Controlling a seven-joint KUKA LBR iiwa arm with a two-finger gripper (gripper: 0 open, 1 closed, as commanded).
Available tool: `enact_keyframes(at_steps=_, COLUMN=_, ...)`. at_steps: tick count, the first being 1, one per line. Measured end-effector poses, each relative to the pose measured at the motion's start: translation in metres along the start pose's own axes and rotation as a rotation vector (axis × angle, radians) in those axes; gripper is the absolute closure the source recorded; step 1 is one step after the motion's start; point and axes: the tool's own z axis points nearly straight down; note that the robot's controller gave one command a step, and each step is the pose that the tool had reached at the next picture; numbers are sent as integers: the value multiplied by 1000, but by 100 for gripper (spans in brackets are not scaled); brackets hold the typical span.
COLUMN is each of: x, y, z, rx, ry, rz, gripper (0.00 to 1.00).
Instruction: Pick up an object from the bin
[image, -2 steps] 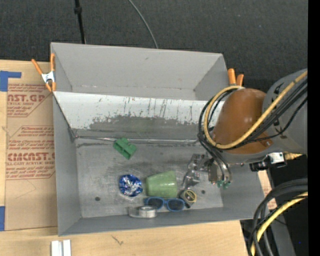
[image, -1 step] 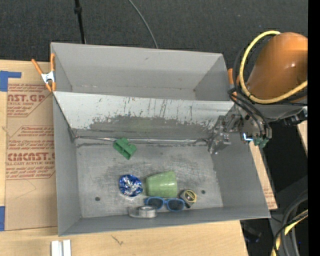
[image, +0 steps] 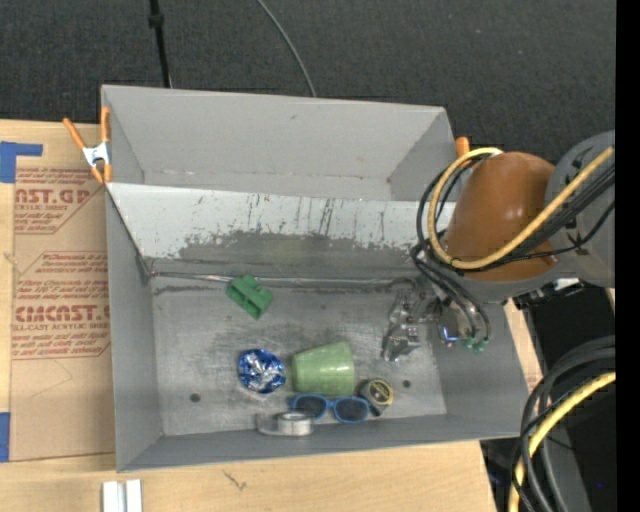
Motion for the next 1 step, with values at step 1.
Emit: enact_keyframes(at_steps=1, x=1, y=-38, z=-157, rx=4, ry=-20, rz=-21, gripper=100)
